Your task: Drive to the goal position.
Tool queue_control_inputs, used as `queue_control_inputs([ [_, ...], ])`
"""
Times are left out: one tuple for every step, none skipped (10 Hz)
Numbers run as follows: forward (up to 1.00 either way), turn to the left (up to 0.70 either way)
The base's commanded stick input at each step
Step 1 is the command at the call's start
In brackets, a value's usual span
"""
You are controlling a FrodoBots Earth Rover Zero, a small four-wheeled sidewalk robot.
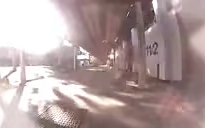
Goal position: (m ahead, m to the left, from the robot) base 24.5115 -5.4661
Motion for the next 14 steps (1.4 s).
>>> queue_control_inputs([
  [0.70,0.00],
  [0.70,0.00],
  [0.70,0.00],
  [0.70,0.00],
  [0.70,0.00],
  [0.70,0.00],
  [0.70,0.00],
  [0.70,0.00],
  [0.70,0.00],
  [0.70,0.00],
  [0.70,0.00],
  [0.70,0.00],
  [0.70,0.00],
  [0.70,0.00],
])
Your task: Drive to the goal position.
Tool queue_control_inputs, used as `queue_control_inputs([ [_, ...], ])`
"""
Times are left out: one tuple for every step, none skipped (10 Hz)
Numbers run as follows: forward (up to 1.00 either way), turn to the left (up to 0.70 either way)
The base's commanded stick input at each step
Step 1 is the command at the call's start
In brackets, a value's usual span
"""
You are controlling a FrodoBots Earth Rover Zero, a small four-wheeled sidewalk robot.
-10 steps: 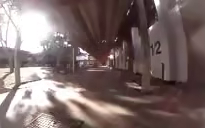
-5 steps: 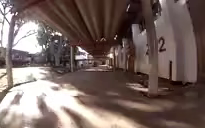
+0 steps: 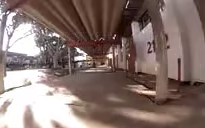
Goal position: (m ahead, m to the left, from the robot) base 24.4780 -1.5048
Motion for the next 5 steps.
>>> queue_control_inputs([
  [0.70,0.00],
  [0.70,0.00],
  [0.70,0.00],
  [0.70,0.00],
  [0.70,0.00],
])
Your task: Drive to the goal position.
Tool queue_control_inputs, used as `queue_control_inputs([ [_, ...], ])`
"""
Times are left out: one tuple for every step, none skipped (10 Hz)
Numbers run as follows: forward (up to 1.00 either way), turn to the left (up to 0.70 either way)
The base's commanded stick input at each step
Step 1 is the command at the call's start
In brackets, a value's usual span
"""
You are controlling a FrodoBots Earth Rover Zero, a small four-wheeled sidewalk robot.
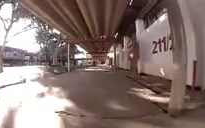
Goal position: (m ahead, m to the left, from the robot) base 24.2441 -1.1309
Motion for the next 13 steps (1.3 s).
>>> queue_control_inputs([
  [0.70,0.00],
  [0.70,0.00],
  [0.70,0.00],
  [0.70,0.00],
  [0.70,0.00],
  [0.70,0.00],
  [0.70,0.00],
  [0.70,0.00],
  [0.70,0.00],
  [0.70,0.00],
  [0.70,0.00],
  [0.70,0.00],
  [0.70,0.00],
])
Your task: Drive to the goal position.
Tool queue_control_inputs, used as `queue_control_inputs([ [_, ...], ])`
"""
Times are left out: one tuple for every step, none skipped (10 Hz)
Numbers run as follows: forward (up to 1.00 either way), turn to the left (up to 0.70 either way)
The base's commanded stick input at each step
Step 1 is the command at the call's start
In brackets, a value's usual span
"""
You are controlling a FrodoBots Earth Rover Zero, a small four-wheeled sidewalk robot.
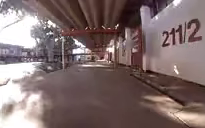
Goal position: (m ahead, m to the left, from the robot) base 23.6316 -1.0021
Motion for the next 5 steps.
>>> queue_control_inputs([
  [0.70,0.00],
  [0.70,0.00],
  [0.70,0.00],
  [0.70,0.00],
  [0.70,0.00],
])
